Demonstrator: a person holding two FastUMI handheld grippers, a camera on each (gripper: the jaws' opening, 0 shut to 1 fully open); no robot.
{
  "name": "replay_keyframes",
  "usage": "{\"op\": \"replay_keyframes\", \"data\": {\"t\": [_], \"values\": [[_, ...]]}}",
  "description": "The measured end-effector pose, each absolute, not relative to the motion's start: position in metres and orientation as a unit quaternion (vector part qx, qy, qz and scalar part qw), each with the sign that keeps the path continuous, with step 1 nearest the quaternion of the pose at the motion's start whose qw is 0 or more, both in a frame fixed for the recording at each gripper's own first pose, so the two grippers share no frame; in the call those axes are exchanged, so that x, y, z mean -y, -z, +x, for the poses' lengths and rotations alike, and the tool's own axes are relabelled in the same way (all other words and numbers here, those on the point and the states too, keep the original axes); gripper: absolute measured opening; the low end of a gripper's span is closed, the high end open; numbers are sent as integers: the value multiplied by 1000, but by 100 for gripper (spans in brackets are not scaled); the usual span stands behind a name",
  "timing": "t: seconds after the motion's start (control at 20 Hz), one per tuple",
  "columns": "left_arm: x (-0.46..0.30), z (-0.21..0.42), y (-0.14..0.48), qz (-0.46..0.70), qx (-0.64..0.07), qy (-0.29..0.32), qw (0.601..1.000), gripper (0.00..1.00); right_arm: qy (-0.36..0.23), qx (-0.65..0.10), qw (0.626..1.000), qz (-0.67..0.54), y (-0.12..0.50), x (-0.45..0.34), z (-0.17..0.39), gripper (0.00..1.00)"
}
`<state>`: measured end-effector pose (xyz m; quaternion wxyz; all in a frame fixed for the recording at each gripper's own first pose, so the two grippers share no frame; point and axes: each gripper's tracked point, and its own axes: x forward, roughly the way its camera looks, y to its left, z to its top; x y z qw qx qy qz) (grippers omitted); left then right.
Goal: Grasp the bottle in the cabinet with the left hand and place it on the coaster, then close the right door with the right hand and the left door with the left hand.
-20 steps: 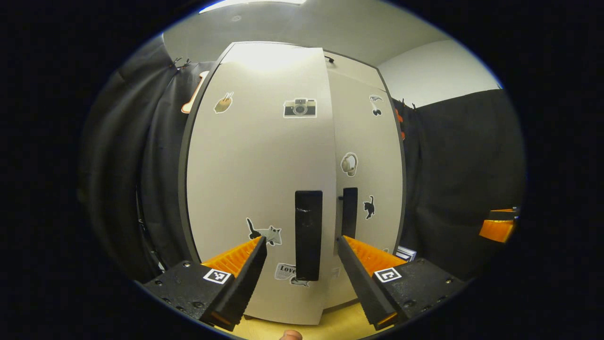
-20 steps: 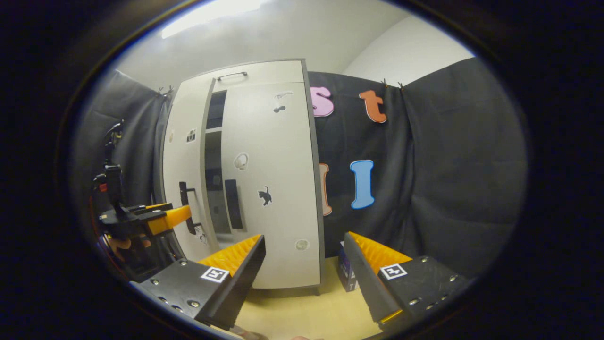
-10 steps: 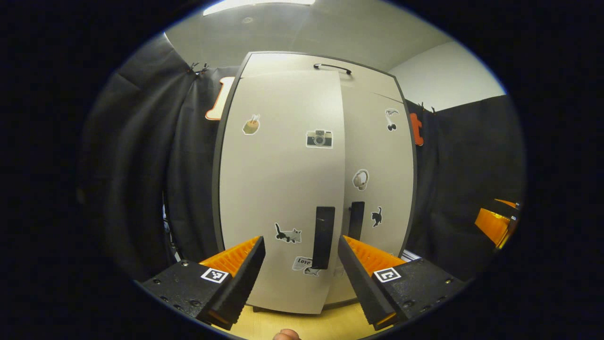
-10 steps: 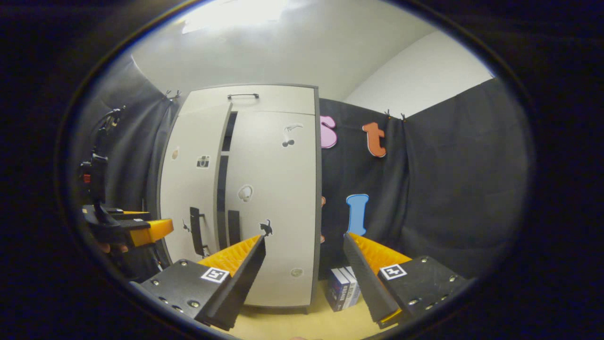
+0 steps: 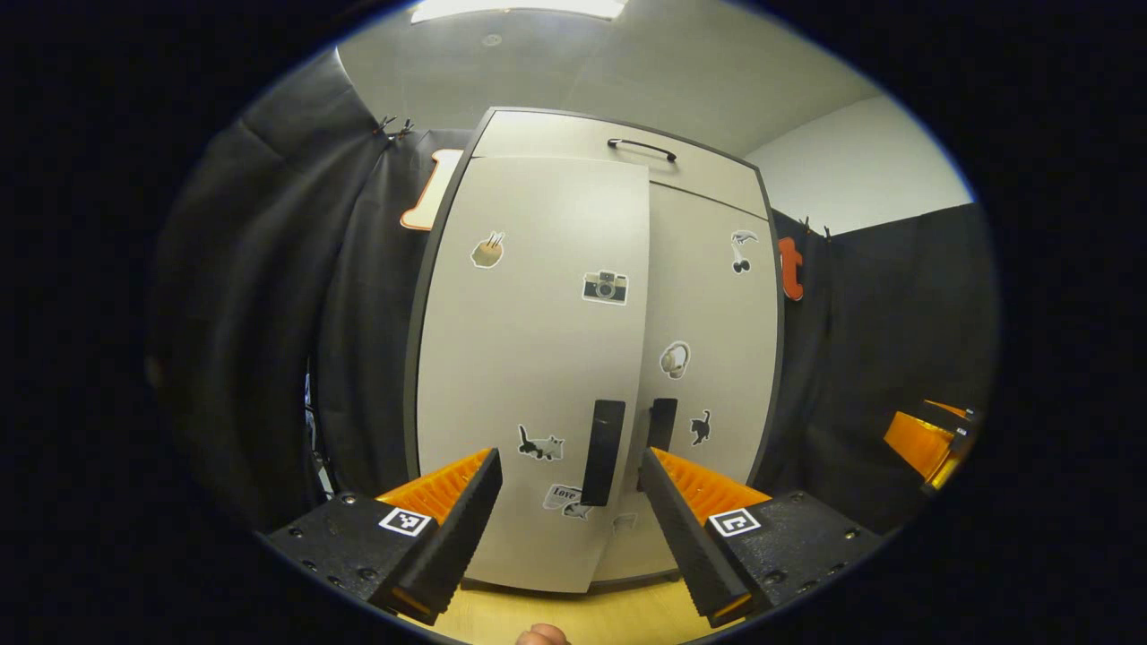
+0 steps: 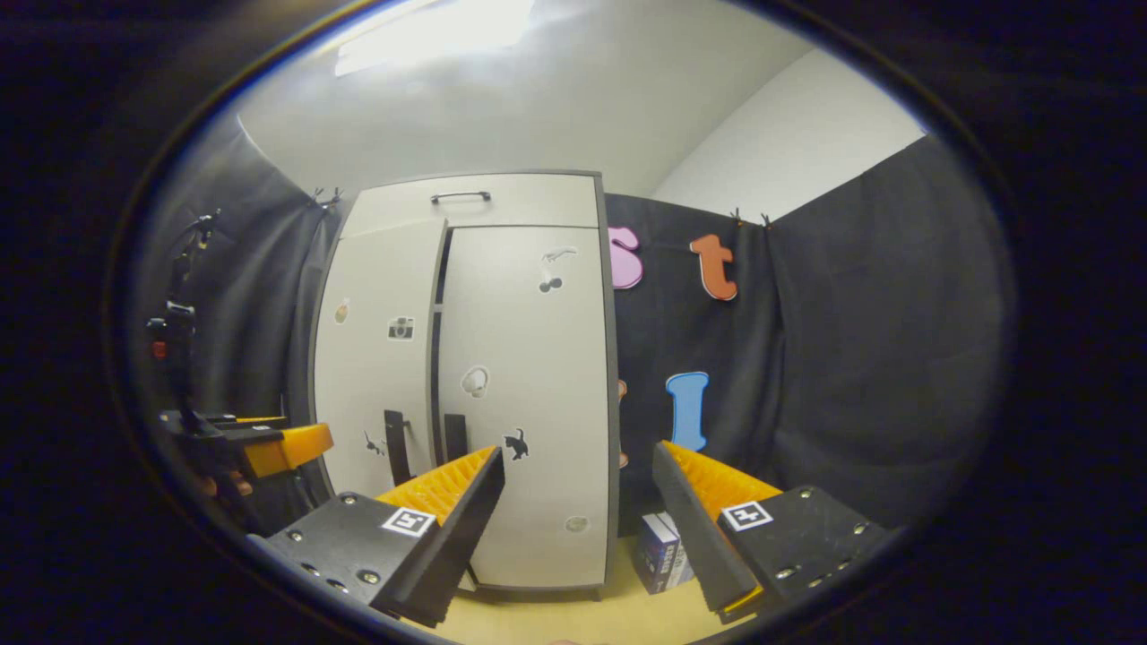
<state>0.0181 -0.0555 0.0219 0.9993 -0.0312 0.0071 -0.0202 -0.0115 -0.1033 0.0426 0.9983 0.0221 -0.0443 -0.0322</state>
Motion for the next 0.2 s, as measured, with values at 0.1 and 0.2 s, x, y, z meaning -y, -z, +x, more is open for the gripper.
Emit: {"op": "replay_keyframes", "data": {"t": [0.1, 0.2], "values": [[57, 19, -27, -27, 1, 19, 999, 97, 33, 43, 998, 16, -41, 106, -14, 100], [63, 19, -30, -28, 6, 21, 999, 97, 34, 42, 998, 8, -40, 109, -14, 100]]}}
